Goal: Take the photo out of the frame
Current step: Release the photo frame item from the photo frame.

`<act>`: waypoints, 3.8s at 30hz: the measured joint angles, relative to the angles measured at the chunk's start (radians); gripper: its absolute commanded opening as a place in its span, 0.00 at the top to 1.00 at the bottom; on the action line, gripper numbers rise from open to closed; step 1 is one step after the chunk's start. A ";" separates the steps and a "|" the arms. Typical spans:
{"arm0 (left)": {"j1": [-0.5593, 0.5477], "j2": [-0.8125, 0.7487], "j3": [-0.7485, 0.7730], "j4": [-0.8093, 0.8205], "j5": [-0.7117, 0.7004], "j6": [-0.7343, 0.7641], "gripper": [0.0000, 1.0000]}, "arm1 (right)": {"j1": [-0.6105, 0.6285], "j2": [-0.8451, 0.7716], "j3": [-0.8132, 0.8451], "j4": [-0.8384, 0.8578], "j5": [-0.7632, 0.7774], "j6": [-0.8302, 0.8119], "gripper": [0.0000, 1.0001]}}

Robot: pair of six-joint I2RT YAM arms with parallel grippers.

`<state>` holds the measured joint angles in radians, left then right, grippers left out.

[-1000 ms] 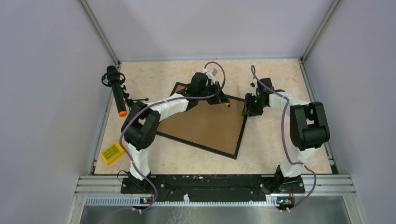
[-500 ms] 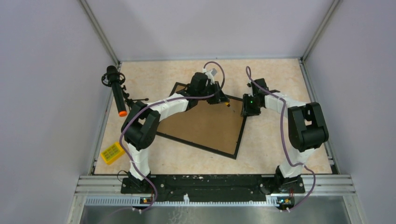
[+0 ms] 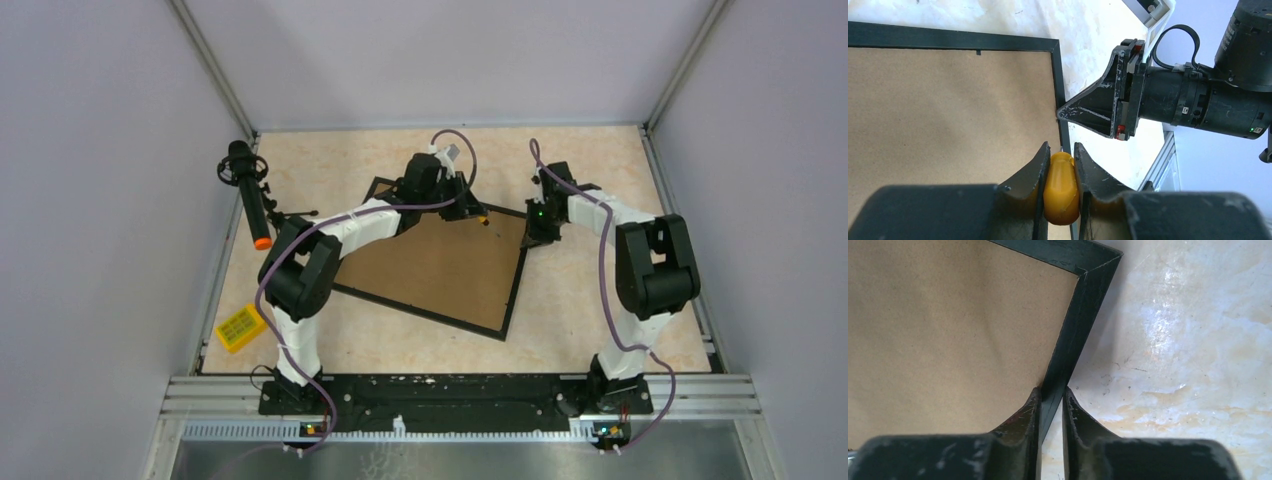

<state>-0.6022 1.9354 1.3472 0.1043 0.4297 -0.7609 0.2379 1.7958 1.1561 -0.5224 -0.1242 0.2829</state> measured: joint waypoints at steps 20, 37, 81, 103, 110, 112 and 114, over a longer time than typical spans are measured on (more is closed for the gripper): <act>0.009 0.005 -0.010 0.002 0.004 -0.025 1.00 | 0.030 -0.007 -0.021 -0.020 -0.029 -0.009 0.75; 0.009 0.005 -0.017 0.008 0.008 -0.027 1.00 | -0.056 0.016 -0.006 -0.042 -0.161 0.007 1.00; 0.013 0.016 -0.042 0.028 0.017 -0.033 1.00 | 0.031 0.023 0.029 -0.045 0.053 0.115 0.59; 0.016 0.016 -0.042 0.029 0.014 -0.033 1.00 | -0.040 0.032 0.035 -0.045 -0.054 0.134 1.00; 0.018 0.022 -0.042 0.031 0.018 -0.034 1.00 | -0.088 0.033 0.015 -0.018 -0.151 0.133 1.00; 0.018 0.022 -0.042 0.031 0.019 -0.033 1.00 | -0.093 0.045 0.025 -0.025 -0.163 0.135 1.00; 0.018 0.022 -0.042 0.031 0.019 -0.032 1.00 | -0.100 0.069 0.055 -0.042 -0.175 0.140 1.00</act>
<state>-0.5838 1.9572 1.3052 0.1352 0.4484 -0.7929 0.1379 1.8648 1.2110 -0.5644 -0.2989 0.4225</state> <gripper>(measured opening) 0.245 0.041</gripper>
